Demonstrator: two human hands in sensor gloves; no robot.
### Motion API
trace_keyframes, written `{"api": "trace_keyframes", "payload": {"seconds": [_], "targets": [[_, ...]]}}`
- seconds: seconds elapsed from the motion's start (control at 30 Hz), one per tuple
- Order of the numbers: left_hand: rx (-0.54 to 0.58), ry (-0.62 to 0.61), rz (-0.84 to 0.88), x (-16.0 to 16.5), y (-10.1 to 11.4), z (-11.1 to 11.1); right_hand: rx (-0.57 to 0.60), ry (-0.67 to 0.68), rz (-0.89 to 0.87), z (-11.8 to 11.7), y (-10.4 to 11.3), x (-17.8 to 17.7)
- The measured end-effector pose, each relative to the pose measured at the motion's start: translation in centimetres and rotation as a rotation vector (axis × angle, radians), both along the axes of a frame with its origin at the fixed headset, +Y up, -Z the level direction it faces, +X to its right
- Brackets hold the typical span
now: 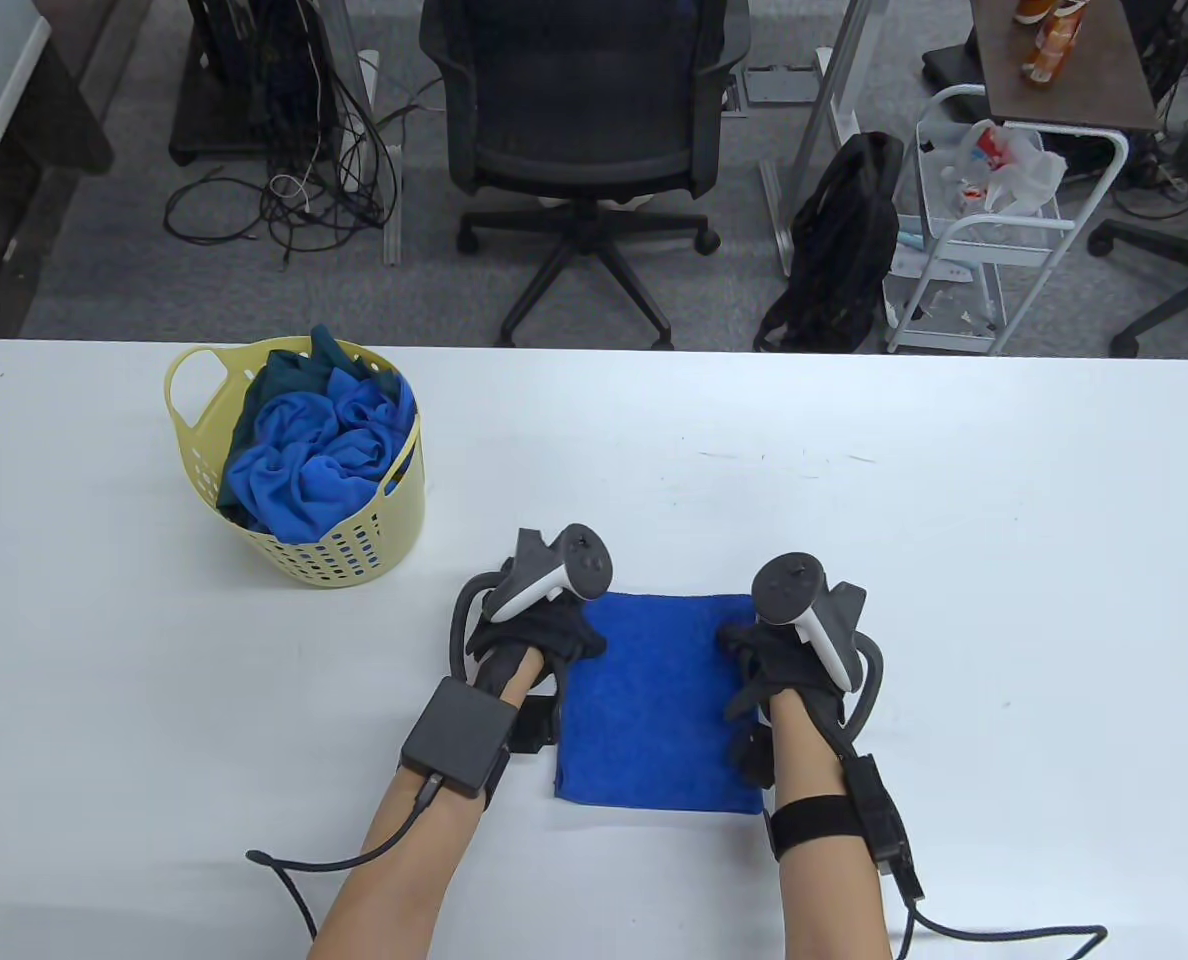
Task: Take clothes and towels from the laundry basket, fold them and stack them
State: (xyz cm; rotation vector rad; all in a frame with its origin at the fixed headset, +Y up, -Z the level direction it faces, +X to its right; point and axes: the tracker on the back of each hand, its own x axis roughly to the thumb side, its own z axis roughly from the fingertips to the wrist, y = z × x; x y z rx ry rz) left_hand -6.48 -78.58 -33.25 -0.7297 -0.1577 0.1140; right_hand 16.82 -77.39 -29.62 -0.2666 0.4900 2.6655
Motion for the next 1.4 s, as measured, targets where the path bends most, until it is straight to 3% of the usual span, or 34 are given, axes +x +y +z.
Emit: {"api": "trace_keyframes", "payload": {"seconds": [0.17, 0.23, 0.33, 0.43, 0.6, 0.67, 0.73, 0.83, 0.93, 1.0, 1.1, 1.2, 1.27, 1.33, 1.37, 1.4], "targets": [[-0.047, -0.076, -0.023, 0.4, 0.1, -0.7, 0.162, 0.171, -0.334, 0.7, 2.6, 0.6], [-0.004, -0.095, -0.003, 0.3, 0.2, -0.4, 0.206, 0.223, -0.393, 1.4, 3.9, 0.6], [0.169, -0.117, -0.01, -0.7, 1.5, 0.7, 0.227, 0.342, -0.373, 2.5, 5.4, 0.3], [0.255, -0.116, 0.049, -3.2, 4.1, 2.2, 0.262, 0.378, -0.318, 3.4, 6.6, -0.5], [0.478, -0.054, 0.215, -7.7, 10.3, 5.7, 0.338, 0.357, -0.164, 4.8, 8.8, -2.5], [0.558, -0.046, 0.244, -9.3, 12.3, 7.6, 0.375, 0.419, -0.256, 5.7, 10.0, -3.3], [0.608, -0.07, 0.266, -10.9, 13.7, 9.0, 0.352, 0.581, -0.457, 5.9, 10.4, -3.5], [0.531, -0.08, 0.43, -13.1, 14.7, 10.6, 0.304, 0.615, -0.777, 6.2, 10.0, -3.3], [0.303, -0.068, 0.584, -13.7, 13.6, 10.6, 0.24, 0.546, -0.787, 6.6, 9.3, -3.1], [0.159, -0.08, 0.592, -12.7, 12.0, 9.6, 0.267, 0.453, -0.637, 6.8, 9.2, -2.6], [0.044, -0.073, 0.617, -9.1, 10.1, 7.7, 0.254, 0.277, -0.368, 7.0, 10.0, -0.8], [0.201, 0.043, 0.716, -2.9, 9.9, 5.3, 0.352, -0.023, -0.017, 6.1, 12.1, 4.1], [0.304, -0.003, 0.681, -0.8, 10.4, 4.4, 0.397, -0.266, 0.202, 5.0, 12.4, 8.8], [0.343, -0.057, 0.657, -0.1, 10.5, 4.5, 0.294, -0.386, 0.385, 4.3, 11.6, 12.9], [0.348, -0.085, 0.658, -0.2, 10.4, 4.9, 0.159, -0.39, 0.418, 4.5, 10.8, 14.2], [0.356, -0.108, 0.66, -0.5, 10.3, 5.2, 0.132, -0.378, 0.398, 4.7, 10.4, 14.2]]}}
